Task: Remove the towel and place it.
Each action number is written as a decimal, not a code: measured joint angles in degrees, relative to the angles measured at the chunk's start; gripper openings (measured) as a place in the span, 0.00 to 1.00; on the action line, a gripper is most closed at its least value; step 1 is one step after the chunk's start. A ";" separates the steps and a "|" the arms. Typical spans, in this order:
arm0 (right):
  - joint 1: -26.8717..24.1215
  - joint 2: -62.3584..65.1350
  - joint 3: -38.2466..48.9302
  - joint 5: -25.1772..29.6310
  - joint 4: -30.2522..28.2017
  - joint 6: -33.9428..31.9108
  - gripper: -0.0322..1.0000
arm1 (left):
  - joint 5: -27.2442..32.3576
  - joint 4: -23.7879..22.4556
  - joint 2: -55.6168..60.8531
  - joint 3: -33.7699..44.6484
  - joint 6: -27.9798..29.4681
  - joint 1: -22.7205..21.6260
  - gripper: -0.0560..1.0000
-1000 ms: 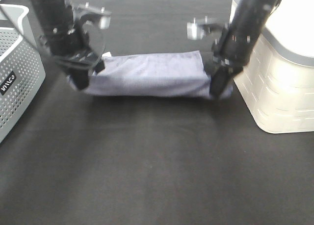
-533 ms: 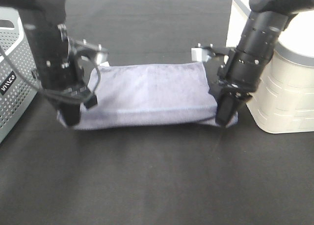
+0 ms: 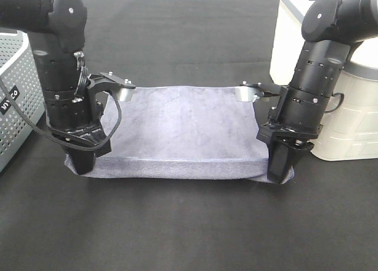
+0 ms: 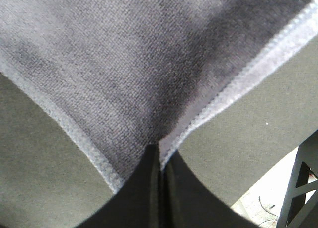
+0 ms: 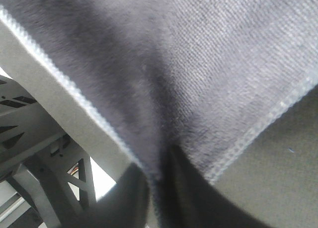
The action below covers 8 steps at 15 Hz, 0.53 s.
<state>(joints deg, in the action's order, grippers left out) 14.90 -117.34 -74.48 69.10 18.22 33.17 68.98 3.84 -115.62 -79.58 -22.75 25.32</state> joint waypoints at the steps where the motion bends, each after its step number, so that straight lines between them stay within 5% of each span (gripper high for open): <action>1: 0.00 0.00 0.00 0.00 0.00 0.00 0.23 | 0.06 -0.11 0.00 0.00 -0.23 0.00 0.05; 4: 0.00 0.00 0.00 0.00 -0.11 -3.21 0.45 | 0.11 -0.11 0.00 0.06 -0.57 0.00 0.11; 8: 0.00 0.00 0.00 0.00 -0.80 -7.79 0.70 | 0.17 -0.11 0.00 0.06 1.26 0.00 0.55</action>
<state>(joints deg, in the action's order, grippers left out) 14.90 -117.34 -74.48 69.10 17.42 25.38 69.16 3.72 -115.62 -79.53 -21.49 25.32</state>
